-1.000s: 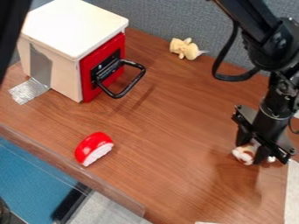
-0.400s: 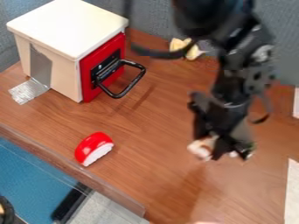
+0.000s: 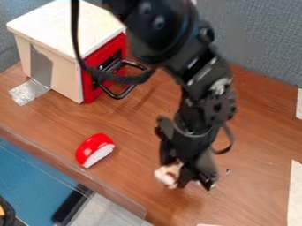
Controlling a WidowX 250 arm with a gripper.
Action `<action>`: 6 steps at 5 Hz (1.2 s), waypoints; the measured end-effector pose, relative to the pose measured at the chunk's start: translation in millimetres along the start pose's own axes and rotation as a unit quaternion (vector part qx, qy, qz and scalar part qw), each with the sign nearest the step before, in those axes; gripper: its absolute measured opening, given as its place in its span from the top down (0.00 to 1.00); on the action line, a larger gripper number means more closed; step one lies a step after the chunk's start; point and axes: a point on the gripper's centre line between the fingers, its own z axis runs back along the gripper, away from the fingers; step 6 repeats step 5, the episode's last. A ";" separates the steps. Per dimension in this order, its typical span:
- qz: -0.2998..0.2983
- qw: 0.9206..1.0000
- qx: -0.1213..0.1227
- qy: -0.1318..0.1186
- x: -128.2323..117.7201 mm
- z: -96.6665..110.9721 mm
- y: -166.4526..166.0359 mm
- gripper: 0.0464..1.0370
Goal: Moved something to the front right side of the table
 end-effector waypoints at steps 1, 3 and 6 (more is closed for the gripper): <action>-0.009 0.999 -0.008 0.034 -8.7 -19.7 -4.3 0.49; -0.019 0.997 -0.024 0.064 -2.8 -27.2 -8.0 0.03; 0.020 0.999 -0.030 0.027 16.1 33.8 -3.9 0.04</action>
